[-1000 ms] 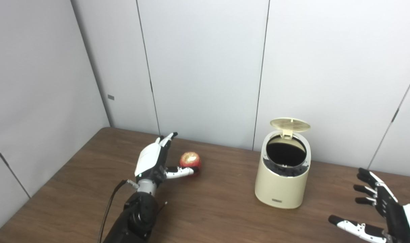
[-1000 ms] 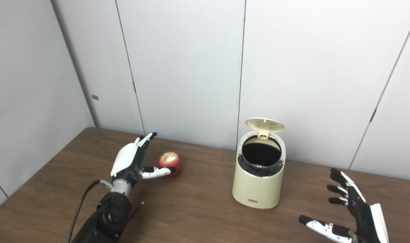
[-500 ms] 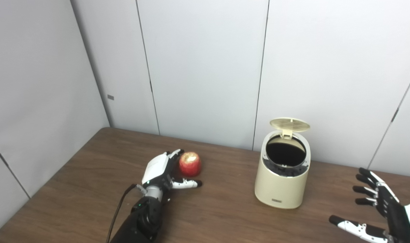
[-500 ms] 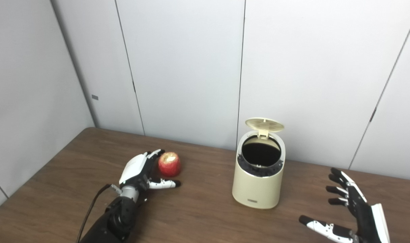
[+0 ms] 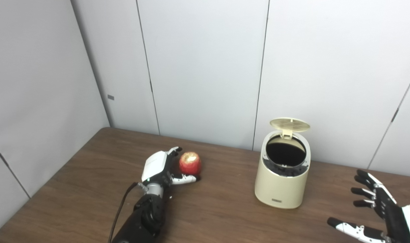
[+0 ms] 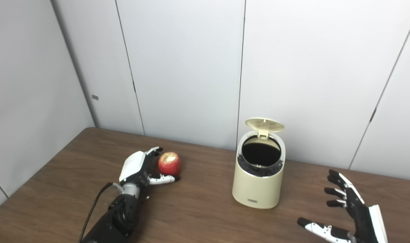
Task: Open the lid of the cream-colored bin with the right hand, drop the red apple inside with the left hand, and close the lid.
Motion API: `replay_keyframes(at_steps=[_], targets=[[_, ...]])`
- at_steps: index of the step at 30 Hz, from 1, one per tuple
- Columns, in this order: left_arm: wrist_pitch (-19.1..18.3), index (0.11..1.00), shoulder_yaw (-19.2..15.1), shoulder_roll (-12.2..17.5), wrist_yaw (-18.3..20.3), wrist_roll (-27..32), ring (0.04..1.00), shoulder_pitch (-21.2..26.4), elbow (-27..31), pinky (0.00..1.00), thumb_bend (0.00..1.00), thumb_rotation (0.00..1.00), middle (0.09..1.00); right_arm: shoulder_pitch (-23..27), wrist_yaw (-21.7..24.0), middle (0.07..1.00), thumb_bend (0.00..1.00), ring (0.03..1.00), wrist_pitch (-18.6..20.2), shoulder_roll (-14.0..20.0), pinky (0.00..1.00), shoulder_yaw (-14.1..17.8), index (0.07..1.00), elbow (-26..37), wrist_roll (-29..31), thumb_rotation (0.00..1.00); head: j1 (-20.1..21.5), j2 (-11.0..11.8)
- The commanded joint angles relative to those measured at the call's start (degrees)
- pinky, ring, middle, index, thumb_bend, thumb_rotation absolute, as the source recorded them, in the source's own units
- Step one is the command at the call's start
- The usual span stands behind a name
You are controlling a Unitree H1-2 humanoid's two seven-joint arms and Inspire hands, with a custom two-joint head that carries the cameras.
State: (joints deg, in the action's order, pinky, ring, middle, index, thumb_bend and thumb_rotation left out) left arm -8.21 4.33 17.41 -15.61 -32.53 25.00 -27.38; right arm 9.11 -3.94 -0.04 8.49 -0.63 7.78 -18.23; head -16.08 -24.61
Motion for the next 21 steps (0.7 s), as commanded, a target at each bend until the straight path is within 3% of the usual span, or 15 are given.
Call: replay_keyframes(at_steps=[1, 3, 12, 13, 15, 17, 21], targets=[[2.02, 0.821, 0.50, -0.07, -0.48, 0.89, 0.842, 1.95, 0.12, 0.91, 0.87, 0.32, 0.757, 1.31, -0.18, 0.836, 0.75, 0.748, -1.44, 0.17, 0.61, 0.02, 0.846, 2.55, -0.19, 0.00, -0.01, -0.18], [2.86, 0.803, 1.03, 0.06, -0.52, 1.03, 0.810, 1.86, 0.06, 0.89, 0.85, 0.31, 0.730, 1.30, -0.18, 0.839, 0.74, 0.751, -1.37, 0.12, 0.62, 0.05, 0.848, 2.66, -0.15, 0.00, -0.05, -0.22], [5.33, 0.630, 0.93, -0.32, 0.68, 4.14, 0.724, 0.92, 0.80, 0.99, 0.75, 0.22, 0.574, 1.49, -0.31, 0.827, 0.75, 0.733, -1.60, 0.23, 0.59, -0.01, 0.838, 2.72, -0.75, 0.00, 0.04, -0.77], [5.69, 0.563, 0.92, -0.35, 0.70, 4.51, 0.714, 0.86, 0.76, 0.99, 0.64, 0.15, 0.550, 1.50, -0.33, 0.827, 0.75, 0.731, -1.67, 0.24, 0.59, 0.02, 0.837, 2.67, -0.75, 0.00, 0.04, -0.77], [6.78, 0.505, 0.70, -0.62, 0.56, 5.49, 0.692, 0.77, 0.29, 1.00, 0.54, 0.08, 0.519, 1.52, -0.37, 0.826, 0.75, 0.730, -1.60, 0.23, 0.59, 0.05, 0.838, 2.65, -0.85, 0.00, 0.03, -1.04], [7.48, 0.503, 0.47, -0.84, 0.53, 6.47, 0.659, 0.68, 0.07, 1.00, 0.53, 0.02, 0.487, 1.47, -0.32, 0.827, 0.75, 0.733, -1.45, 0.17, 0.59, 0.07, 0.838, 2.82, -0.82, 0.00, 0.05, -1.15], [8.93, 0.498, 0.61, -0.91, 0.18, 6.96, 0.619, 0.62, -0.91, 0.99, 0.52, 0.00, 0.478, 1.34, -0.33, 0.827, 0.75, 0.733, -1.44, -0.02, 0.60, 0.13, 0.835, 3.00, -0.59, 0.00, 0.19, -1.32]])
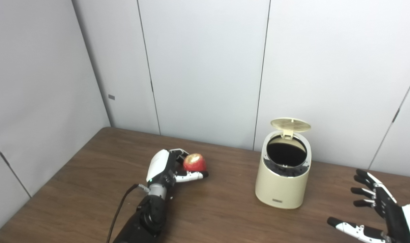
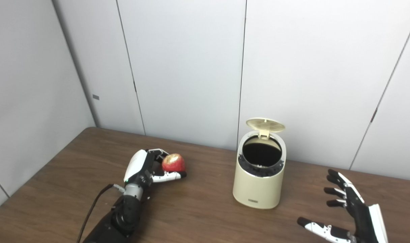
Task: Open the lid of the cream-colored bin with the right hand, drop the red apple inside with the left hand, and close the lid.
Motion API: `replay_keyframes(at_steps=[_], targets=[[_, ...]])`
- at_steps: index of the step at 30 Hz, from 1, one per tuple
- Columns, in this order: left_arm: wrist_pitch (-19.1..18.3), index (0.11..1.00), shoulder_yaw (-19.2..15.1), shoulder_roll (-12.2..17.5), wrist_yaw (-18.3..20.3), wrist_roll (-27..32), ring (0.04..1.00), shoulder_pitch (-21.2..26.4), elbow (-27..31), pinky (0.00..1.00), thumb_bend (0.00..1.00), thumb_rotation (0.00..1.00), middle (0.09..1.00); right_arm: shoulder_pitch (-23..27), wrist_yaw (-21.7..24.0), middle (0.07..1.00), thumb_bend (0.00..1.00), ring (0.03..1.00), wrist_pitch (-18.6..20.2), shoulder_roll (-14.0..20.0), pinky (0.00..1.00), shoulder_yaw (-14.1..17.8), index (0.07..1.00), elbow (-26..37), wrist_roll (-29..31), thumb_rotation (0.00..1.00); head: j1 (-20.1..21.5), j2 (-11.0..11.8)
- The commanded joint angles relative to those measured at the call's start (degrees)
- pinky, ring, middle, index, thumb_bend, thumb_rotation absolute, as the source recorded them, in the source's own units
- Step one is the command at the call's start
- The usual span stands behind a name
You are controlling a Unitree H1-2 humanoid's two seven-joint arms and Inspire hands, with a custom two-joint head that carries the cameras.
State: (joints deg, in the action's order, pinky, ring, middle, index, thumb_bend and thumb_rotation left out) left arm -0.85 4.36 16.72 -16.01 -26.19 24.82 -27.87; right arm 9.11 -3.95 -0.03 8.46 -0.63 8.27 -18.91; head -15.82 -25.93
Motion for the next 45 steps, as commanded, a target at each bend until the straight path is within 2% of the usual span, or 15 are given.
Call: replay_keyframes(at_steps=[1, 10, 13, 17, 21, 23, 24, 26, 28, 31, 38, 45], targets=[[1.80, 0.496, 0.56, -0.22, 0.54, 0.65, 0.623, 0.77, -0.55, 0.99, 0.52, 0.00, 0.479, 1.31, -0.30, 0.828, 0.75, 0.734, -1.32, -0.06, 0.60, 0.12, 0.836, 2.61, 0.09, 0.00, -0.02, -0.06], [4.74, 0.487, 0.44, -0.33, -0.69, 1.07, 0.615, 0.62, -0.06, 0.99, 0.52, 0.00, 0.484, 1.28, -0.37, 0.831, 0.76, 0.738, -1.14, -0.22, 0.60, -0.12, 0.837, 2.04, -0.54, 0.00, 0.65, 0.09], [4.06, 0.489, 0.78, -0.27, -0.56, 0.40, 0.615, 0.22, 2.42, 0.95, 0.53, 0.00, 0.483, 1.37, -0.61, 0.832, 0.76, 0.741, -1.73, -0.25, 0.60, -0.09, 0.838, 1.38, -0.45, 0.00, 1.23, 0.18], [1.37, 0.487, 1.16, -0.24, 0.30, -0.84, 0.625, -0.20, 7.13, 0.90, 0.53, 0.00, 0.486, 1.42, -0.73, 0.833, 0.77, 0.742, -1.91, -0.29, 0.61, -0.10, 0.838, 0.91, -0.45, 0.00, 1.57, 0.44], [2.05, 0.490, 1.11, -0.16, 0.65, -1.36, 0.621, -0.21, 10.75, 0.92, 0.53, 0.00, 0.484, 1.49, -1.13, 0.833, 0.78, 0.740, -2.76, -0.30, 0.61, -0.24, 0.837, -0.04, -0.70, 0.00, 2.24, 0.73], [2.30, 0.497, 1.12, -0.03, 1.19, -1.43, 0.566, -0.11, 12.88, 0.80, 0.53, 0.00, 0.477, 1.56, -1.33, 0.836, 0.78, 0.745, -3.28, -0.28, 0.62, -0.30, 0.839, -0.66, -0.72, 0.00, 2.73, 0.82], [1.91, 0.502, 1.09, -0.01, 1.55, -1.53, 0.556, -0.02, 14.09, 0.79, 0.52, 0.00, 0.472, 1.63, -1.47, 0.835, 0.78, 0.747, -3.70, -0.25, 0.63, -0.33, 0.839, -1.10, -0.72, 0.00, 3.04, 0.92], [1.08, 0.508, 0.95, -0.09, 2.20, -1.81, 0.548, 0.21, 16.25, 0.81, 0.52, 0.00, 0.465, 1.76, -1.75, 0.836, 0.79, 0.749, -4.50, -0.19, 0.63, -0.40, 0.839, -1.92, -0.77, 0.00, 3.52, 1.03], [0.76, 0.499, 0.79, -0.29, 2.70, -2.10, 0.566, 0.61, 18.46, 0.94, 0.53, 0.00, 0.474, 1.87, -2.00, 0.839, 0.79, 0.754, -5.15, -0.13, 0.64, -0.46, 0.841, -2.73, -0.94, 0.00, 3.85, 1.11], [-0.21, 0.491, 0.98, -0.49, 3.73, -2.77, 0.573, 1.32, 21.82, 1.00, 0.53, 0.00, 0.480, 2.24, -2.68, 0.839, 0.79, 0.758, -6.99, -0.16, 0.63, -0.49, 0.842, -4.70, -1.10, 0.00, 4.57, 1.40], [-0.72, 0.487, 1.40, -1.56, 5.68, -4.11, 0.567, 2.44, 27.37, 0.94, 0.53, 0.00, 0.484, 3.09, -4.07, 0.840, 0.79, 0.758, -10.10, -0.30, 0.64, -0.85, 0.846, -8.55, -1.48, 0.02, 6.85, 1.92], [-2.01, 0.491, 1.97, -4.43, 6.94, -5.27, 0.540, 3.33, 30.57, 0.89, 0.53, 0.00, 0.479, 3.31, -5.15, 0.839, 0.79, 0.757, -9.65, -0.86, 0.63, -1.27, 0.850, -9.56, -3.05, 0.05, 8.46, 2.29]])
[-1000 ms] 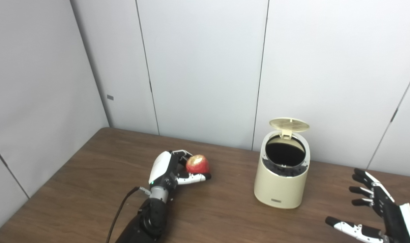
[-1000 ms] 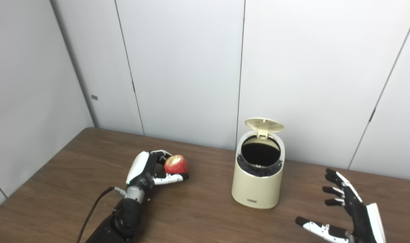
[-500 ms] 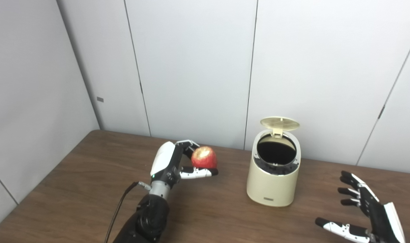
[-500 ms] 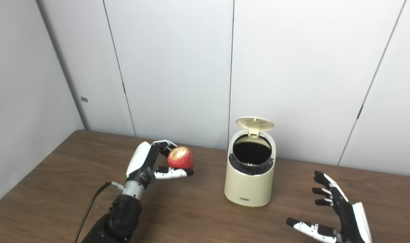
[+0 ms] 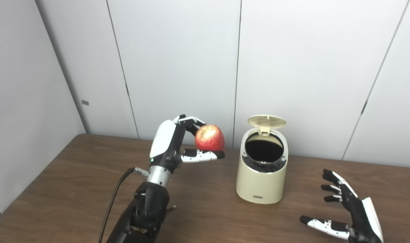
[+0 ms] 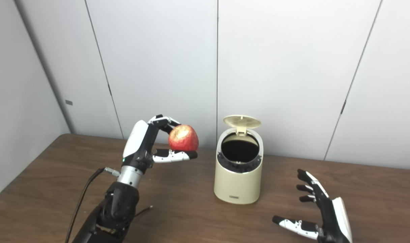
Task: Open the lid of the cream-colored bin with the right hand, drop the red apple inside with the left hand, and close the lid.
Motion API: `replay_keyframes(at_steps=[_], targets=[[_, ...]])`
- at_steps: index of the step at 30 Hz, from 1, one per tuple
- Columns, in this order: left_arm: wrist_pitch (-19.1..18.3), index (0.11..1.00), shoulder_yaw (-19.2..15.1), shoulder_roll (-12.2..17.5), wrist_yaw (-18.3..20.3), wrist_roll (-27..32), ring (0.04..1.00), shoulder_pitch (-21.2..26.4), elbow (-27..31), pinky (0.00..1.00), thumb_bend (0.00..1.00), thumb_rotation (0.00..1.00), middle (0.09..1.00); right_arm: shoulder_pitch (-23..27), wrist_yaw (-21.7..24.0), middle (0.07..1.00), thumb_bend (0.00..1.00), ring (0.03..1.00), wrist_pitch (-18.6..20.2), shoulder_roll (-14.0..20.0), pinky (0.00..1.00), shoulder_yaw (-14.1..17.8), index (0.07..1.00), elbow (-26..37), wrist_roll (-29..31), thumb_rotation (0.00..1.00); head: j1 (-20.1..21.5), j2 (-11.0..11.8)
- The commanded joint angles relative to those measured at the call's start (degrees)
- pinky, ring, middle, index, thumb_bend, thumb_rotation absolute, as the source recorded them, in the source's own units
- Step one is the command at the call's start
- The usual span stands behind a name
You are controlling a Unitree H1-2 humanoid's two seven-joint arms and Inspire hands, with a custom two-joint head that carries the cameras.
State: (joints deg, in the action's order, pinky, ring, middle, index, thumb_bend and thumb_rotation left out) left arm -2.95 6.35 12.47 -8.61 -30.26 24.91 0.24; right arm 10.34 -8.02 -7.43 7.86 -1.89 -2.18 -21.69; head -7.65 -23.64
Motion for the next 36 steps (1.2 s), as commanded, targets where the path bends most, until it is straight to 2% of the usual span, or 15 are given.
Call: replay_keyframes(at_steps=[1, 4, 11, 18, 20, 24, 27, 32, 36], targets=[[-0.21, 0.492, 0.12, -0.63, -0.33, -1.50, 0.545, 3.36, 2.75, 0.89, 0.53, 0.00, 0.479, 2.08, -1.13, 0.842, 0.79, 0.761, -2.19, -0.33, 0.63, -0.09, 0.853, 0.78, -0.29, 0.05, 0.43, 0.04], [-0.53, 0.494, 0.27, -1.78, 0.09, -1.90, 0.557, 3.64, 3.00, 0.89, 0.53, 0.00, 0.477, 2.17, -1.50, 0.843, 0.78, 0.760, -2.37, -0.44, 0.64, -0.39, 0.854, 0.41, -0.67, 0.06, 1.06, 0.17], [2.26, 0.500, 0.85, -4.70, -0.93, -1.09, 0.531, 4.82, -0.17, 0.87, 0.53, 0.00, 0.470, 2.31, -2.28, 0.840, 0.78, 0.757, -2.44, -1.08, 0.64, -0.64, 0.852, 0.11, -0.82, 0.07, 2.30, 0.23], [4.12, 0.489, 1.29, -7.75, -2.18, -0.57, 0.558, 6.02, -4.34, 0.89, 0.53, 0.00, 0.479, 2.43, -3.43, 0.837, 0.79, 0.754, -3.15, -1.57, 0.63, -0.85, 0.849, -0.23, -1.56, 0.09, 3.34, 0.18], [4.41, 0.491, 1.66, -8.29, -2.62, -1.26, 0.551, 6.47, -5.46, 0.85, 0.53, 0.00, 0.478, 2.47, -3.63, 0.837, 0.79, 0.750, -3.26, -1.66, 0.63, -0.93, 0.848, -0.32, -1.49, 0.10, 3.53, 0.13], [4.77, 0.483, 2.36, -9.11, -3.31, -1.75, 0.582, 7.41, -7.35, 0.84, 0.53, 0.00, 0.488, 2.43, -3.84, 0.835, 0.78, 0.751, -3.03, -1.99, 0.62, -1.13, 0.847, -0.15, -1.61, 0.11, 4.07, 0.13], [4.92, 0.486, 3.02, -9.61, -4.03, -2.21, 0.569, 8.15, -8.62, 0.75, 0.53, 0.00, 0.485, 2.36, -3.90, 0.835, 0.78, 0.751, -2.89, -2.16, 0.62, -1.30, 0.848, 0.05, -1.91, 0.11, 4.38, 0.14], [5.87, 0.492, 3.98, -9.74, -4.90, -2.61, 0.579, 9.15, -11.00, 0.71, 0.53, 0.00, 0.476, 2.29, -3.91, 0.837, 0.77, 0.753, -2.73, -2.46, 0.63, -1.41, 0.851, 0.20, -2.15, 0.12, 4.85, 0.08], [7.02, 0.496, 4.01, -10.29, -4.71, -0.87, 0.552, 9.85, -12.80, 0.56, 0.53, 0.00, 0.471, 2.33, -4.16, 0.835, 0.79, 0.754, -3.45, -2.75, 0.63, -1.47, 0.848, -0.33, -2.17, 0.15, 5.19, 0.04]])
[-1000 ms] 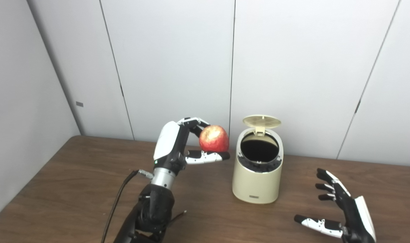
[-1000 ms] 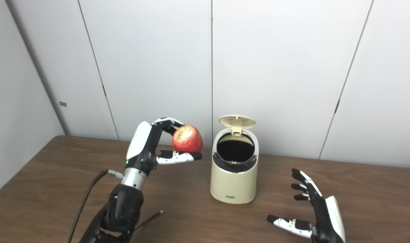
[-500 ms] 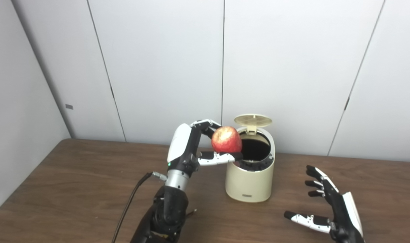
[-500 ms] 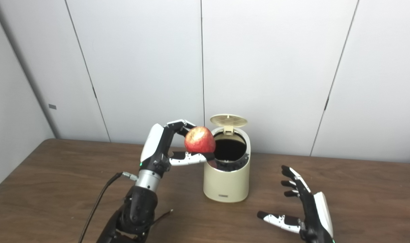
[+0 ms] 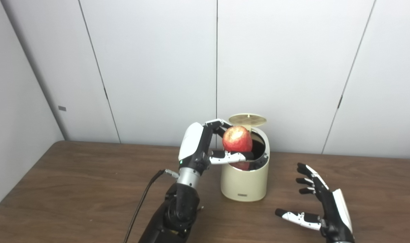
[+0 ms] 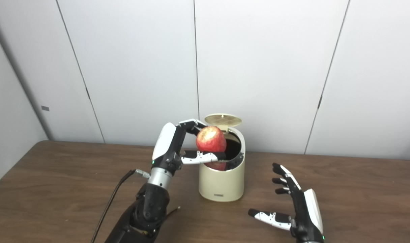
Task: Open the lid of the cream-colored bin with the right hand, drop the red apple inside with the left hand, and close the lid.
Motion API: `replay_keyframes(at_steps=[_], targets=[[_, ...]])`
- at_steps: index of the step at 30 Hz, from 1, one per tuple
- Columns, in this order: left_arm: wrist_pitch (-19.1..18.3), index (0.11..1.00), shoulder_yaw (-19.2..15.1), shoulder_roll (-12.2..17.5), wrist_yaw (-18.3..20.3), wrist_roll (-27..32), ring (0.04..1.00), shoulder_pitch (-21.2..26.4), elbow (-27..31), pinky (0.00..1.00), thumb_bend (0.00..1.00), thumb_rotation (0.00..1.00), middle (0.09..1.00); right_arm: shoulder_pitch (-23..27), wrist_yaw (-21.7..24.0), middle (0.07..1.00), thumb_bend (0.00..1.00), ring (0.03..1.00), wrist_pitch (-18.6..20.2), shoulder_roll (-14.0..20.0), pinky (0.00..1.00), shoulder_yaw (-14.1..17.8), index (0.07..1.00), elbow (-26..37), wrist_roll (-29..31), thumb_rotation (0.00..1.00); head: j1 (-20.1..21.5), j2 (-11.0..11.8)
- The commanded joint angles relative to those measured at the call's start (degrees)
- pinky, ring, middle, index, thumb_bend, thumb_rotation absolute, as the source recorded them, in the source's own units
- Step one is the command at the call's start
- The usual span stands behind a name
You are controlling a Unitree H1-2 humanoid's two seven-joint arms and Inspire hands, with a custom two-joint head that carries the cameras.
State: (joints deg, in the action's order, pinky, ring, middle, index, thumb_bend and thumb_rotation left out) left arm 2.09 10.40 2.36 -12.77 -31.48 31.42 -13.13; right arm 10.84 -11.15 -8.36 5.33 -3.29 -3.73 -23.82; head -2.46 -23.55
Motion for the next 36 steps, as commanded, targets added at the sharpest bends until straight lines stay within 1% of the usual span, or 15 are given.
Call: replay_keyframes(at_steps=[1, 5, 8, 11, 15, 16, 19, 22, 26, 29, 30, 32, 33, 34, 36], targets=[[2.18, 0.497, -0.06, -0.29, -0.51, 0.71, 0.542, 3.42, 0.38, 0.54, 0.53, 0.00, 0.470, 1.83, -1.07, 0.835, 0.79, 0.753, -2.55, -0.27, 0.62, -0.10, 0.847, 1.19, -0.07, 0.15, 0.00, -0.05], [2.69, 0.502, 0.15, -0.77, -1.03, 0.71, 0.538, 4.10, -0.68, 0.56, 0.53, 0.00, 0.465, 1.76, -0.92, 0.839, 0.80, 0.762, -2.50, -0.48, 0.63, -0.29, 0.851, 1.19, 0.06, 0.17, 0.35, -0.11], [2.74, 0.507, 0.09, -1.28, -1.56, 0.58, 0.556, 4.77, -1.70, 0.67, 0.52, 0.00, 0.463, 1.78, -1.09, 0.838, 0.80, 0.765, -2.71, -0.52, 0.63, -0.46, 0.851, 0.99, -0.19, 0.17, 0.52, -0.08], [3.50, 0.509, 0.00, -1.59, -2.24, 0.66, 0.550, 5.29, -3.05, 0.68, 0.52, 0.00, 0.461, 1.66, -0.96, 0.839, 0.80, 0.766, -2.07, -0.77, 0.64, -0.55, 0.851, 1.38, -0.19, 0.18, 0.76, -0.10], [4.61, 0.504, 0.13, -1.71, -3.54, 0.06, 0.538, 5.76, -4.98, 0.61, 0.52, 0.00, 0.468, 1.61, -0.79, 0.837, 0.80, 0.758, -1.55, -0.96, 0.63, -0.75, 0.851, 1.84, -0.50, 0.18, 1.03, -0.12], [5.02, 0.501, 0.21, -1.71, -4.04, -0.11, 0.542, 5.87, -5.57, 0.61, 0.52, 0.00, 0.470, 1.62, -0.80, 0.836, 0.81, 0.757, -1.57, -0.96, 0.63, -0.78, 0.850, 1.82, -0.55, 0.19, 1.03, -0.12], [6.65, 0.499, 0.47, -1.76, -6.46, -1.15, 0.570, 6.23, -7.84, 0.70, 0.52, 0.00, 0.475, 1.56, -0.73, 0.835, 0.81, 0.756, -1.31, -1.16, 0.62, -0.83, 0.849, 2.12, -0.49, 0.19, 1.21, -0.23], [6.95, 0.504, 0.98, -1.77, -8.33, -2.63, 0.586, 6.16, -8.92, 0.76, 0.52, 0.00, 0.476, 1.46, -0.60, 0.836, 0.82, 0.754, -0.90, -1.42, 0.63, -0.86, 0.848, 2.60, -0.49, 0.20, 1.29, -0.28], [7.01, 0.512, 2.11, -1.43, -10.24, -4.58, 0.610, 6.00, -9.92, 0.78, 0.52, 0.00, 0.478, 1.46, -0.66, 0.836, 0.81, 0.751, -1.18, -1.46, 0.62, -0.91, 0.847, 2.67, -0.55, 0.18, 1.42, -0.33], [6.39, 0.498, 2.77, -0.95, -10.32, -5.47, 0.657, 5.89, -10.17, 0.79, 0.52, 0.00, 0.497, 1.44, -0.58, 0.838, 0.81, 0.751, -1.35, -1.49, 0.62, -0.86, 0.848, 2.75, -0.23, 0.18, 1.40, -0.39], [6.23, 0.498, 2.87, -0.83, -10.27, -5.70, 0.676, 5.87, -10.19, 0.80, 0.52, 0.04, 0.588, 1.44, -0.53, 0.837, 0.81, 0.748, -1.41, -1.47, 0.61, -0.85, 0.846, 2.80, -0.12, 0.18, 1.32, -0.47], [5.95, 0.499, 2.99, -0.65, -10.31, -6.10, 0.695, 5.85, -10.21, 0.80, 0.52, 0.06, 0.650, 1.41, -0.51, 0.838, 0.81, 0.746, -1.46, -1.43, 0.61, -0.88, 0.845, 2.88, -0.13, 0.18, 1.31, -0.53], [5.81, 0.631, 3.03, -0.56, -10.39, -6.29, 0.715, 5.85, -10.24, 0.80, 0.73, 0.09, 0.676, 1.41, -0.50, 0.836, 0.81, 0.742, -1.47, -1.37, 0.61, -0.91, 0.841, 2.89, -0.20, 0.18, 1.25, -0.50], [5.74, 0.665, 3.06, -0.51, -10.46, -6.39, 0.722, 5.85, -10.28, 0.80, 0.78, 0.09, 0.682, 1.41, -0.50, 0.836, 0.81, 0.742, -1.48, -1.32, 0.61, -0.94, 0.841, 2.89, -0.28, 0.18, 1.25, -0.50], [5.50, 0.691, 3.14, -0.42, -10.45, -6.56, 0.728, 5.82, -10.12, 0.80, 0.82, 0.10, 0.687, 1.39, -0.40, 0.837, 0.81, 0.742, -1.38, -1.27, 0.61, -0.95, 0.841, 2.98, -0.23, 0.18, 1.10, -0.55]])
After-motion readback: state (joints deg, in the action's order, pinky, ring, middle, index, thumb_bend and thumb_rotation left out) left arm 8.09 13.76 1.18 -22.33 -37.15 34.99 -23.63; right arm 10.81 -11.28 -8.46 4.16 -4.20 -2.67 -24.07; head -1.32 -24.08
